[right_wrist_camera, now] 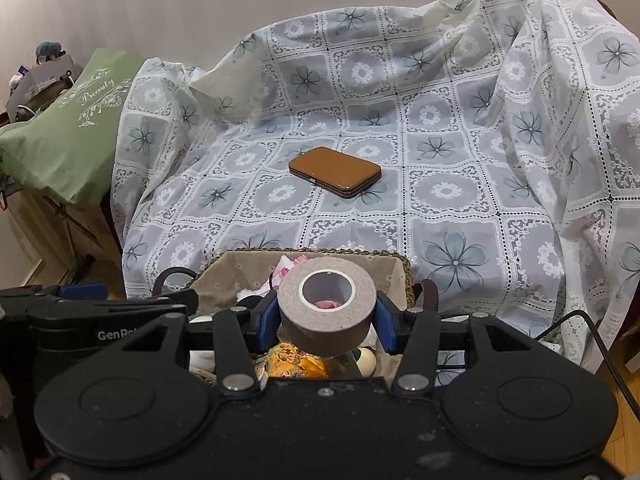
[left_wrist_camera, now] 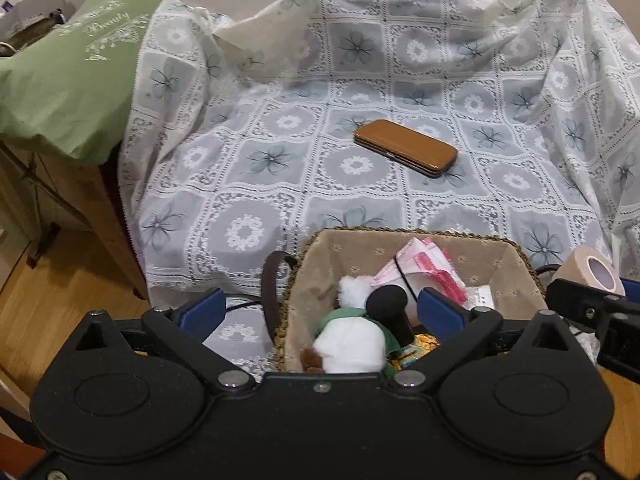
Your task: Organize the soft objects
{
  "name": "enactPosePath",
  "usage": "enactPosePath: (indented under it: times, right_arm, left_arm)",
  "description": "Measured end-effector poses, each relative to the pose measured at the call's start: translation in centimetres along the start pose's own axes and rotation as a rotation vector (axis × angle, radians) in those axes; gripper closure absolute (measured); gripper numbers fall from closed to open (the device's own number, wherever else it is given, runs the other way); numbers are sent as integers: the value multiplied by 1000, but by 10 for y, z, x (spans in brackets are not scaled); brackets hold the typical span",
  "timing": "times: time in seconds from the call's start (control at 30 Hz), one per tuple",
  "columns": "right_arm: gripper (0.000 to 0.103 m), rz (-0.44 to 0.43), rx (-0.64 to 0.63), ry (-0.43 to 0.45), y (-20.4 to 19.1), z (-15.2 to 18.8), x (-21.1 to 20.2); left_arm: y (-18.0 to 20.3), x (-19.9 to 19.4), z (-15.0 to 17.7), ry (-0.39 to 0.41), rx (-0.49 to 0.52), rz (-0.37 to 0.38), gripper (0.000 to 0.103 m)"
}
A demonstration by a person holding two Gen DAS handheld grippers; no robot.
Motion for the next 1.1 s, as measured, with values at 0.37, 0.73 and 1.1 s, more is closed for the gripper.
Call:
enactPosePath:
  times: [0.37,0.73,1.1]
  right_arm:
    - [51,0,5,21,0,-3,0]
    - [38,42,11,4,4,-1,-3]
    - [23,62,37,-72,7,3,2]
  left_arm:
    - [-1,-2,0,13,-2,4,3]
    - [4,-2,2,11,20,-14,3]
    - [3,0,3,-36,14,-9,3]
Point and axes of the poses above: each gripper's, at about its wrist camera, not at the fingertips, and x roughly the way its jaws point, y to its right, z to its underside, the point moved 1 cm from there along x, roughly the way its jaws point, and after that the axes turned 10 degrees about -x, right-handed, at the moved point
